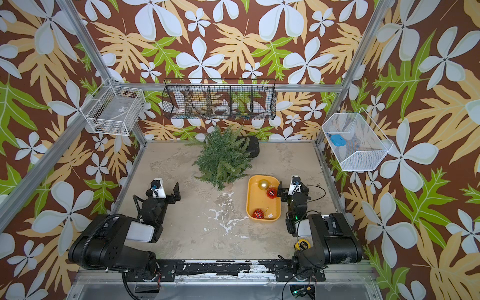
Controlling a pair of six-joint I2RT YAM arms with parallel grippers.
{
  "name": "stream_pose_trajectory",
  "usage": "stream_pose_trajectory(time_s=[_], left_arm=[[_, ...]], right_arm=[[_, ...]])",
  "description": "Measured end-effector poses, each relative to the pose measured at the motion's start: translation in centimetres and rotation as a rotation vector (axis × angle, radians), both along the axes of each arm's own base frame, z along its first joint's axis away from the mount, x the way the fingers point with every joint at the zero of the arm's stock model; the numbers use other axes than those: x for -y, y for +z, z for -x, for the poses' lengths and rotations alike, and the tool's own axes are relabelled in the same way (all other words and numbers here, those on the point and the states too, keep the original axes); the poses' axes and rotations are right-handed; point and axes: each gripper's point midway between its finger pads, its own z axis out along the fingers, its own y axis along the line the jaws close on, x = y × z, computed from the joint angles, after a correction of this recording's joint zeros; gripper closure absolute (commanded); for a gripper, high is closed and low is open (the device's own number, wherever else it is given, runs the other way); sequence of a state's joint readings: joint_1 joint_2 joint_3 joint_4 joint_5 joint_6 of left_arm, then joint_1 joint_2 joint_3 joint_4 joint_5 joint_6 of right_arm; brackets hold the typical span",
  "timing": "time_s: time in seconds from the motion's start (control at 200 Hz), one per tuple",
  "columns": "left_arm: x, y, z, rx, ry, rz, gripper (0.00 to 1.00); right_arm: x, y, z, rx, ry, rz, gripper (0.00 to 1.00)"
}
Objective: Decorate the small christmas tree with ornaments
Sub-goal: Adjust the container at the center of the board.
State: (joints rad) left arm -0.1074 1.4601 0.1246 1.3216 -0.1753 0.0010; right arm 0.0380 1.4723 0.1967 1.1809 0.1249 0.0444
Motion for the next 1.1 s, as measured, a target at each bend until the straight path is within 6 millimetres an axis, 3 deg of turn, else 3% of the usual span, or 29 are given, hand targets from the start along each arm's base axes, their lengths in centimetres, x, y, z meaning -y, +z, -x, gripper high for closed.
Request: stream_pose_trajectory(time_s=[0.32, 0.42, 0.546, 0.671, 0.781, 0.961, 1.101], left_arm=[[0.0, 0.1, -0.2, 0.001, 0.001, 0.0, 0.0], [-0.5, 0.7, -0.2, 0.009, 0.032, 0.003, 0.0], [-0.7, 4.3, -1.6, 0.053, 0.066, 0.02, 0.0], [-1.0, 7.8, -2.2, 0.066, 0.102, 0.073, 0.01], [-1.3, 9.5, -1.8, 0.033, 0.125, 0.146, 0.05], [0.1, 10.8, -0.9, -0.066, 0.056, 0.247, 0.09], [2.2, 10.5, -0.3, -0.18, -0.043, 0.31, 0.21]], right_arm=[[0.0, 0.1, 0.0, 0.002, 0.0, 0.0, 0.0], [0.1, 1.4, -0.8, 0.004, -0.013, 0.001, 0.0], [0.3, 6.6, -2.7, 0.078, -0.035, -0.015, 0.01], [0.1, 7.8, -3.3, 0.031, -0.038, -0.078, 0.05], [-0.7, 7.3, -3.6, -0.065, -0.016, -0.157, 0.11], [-2.6, 3.8, -1.6, -0.295, 0.042, -0.28, 0.18], [-3.9, 2.8, 0.2, -0.412, 0.094, -0.325, 0.41]])
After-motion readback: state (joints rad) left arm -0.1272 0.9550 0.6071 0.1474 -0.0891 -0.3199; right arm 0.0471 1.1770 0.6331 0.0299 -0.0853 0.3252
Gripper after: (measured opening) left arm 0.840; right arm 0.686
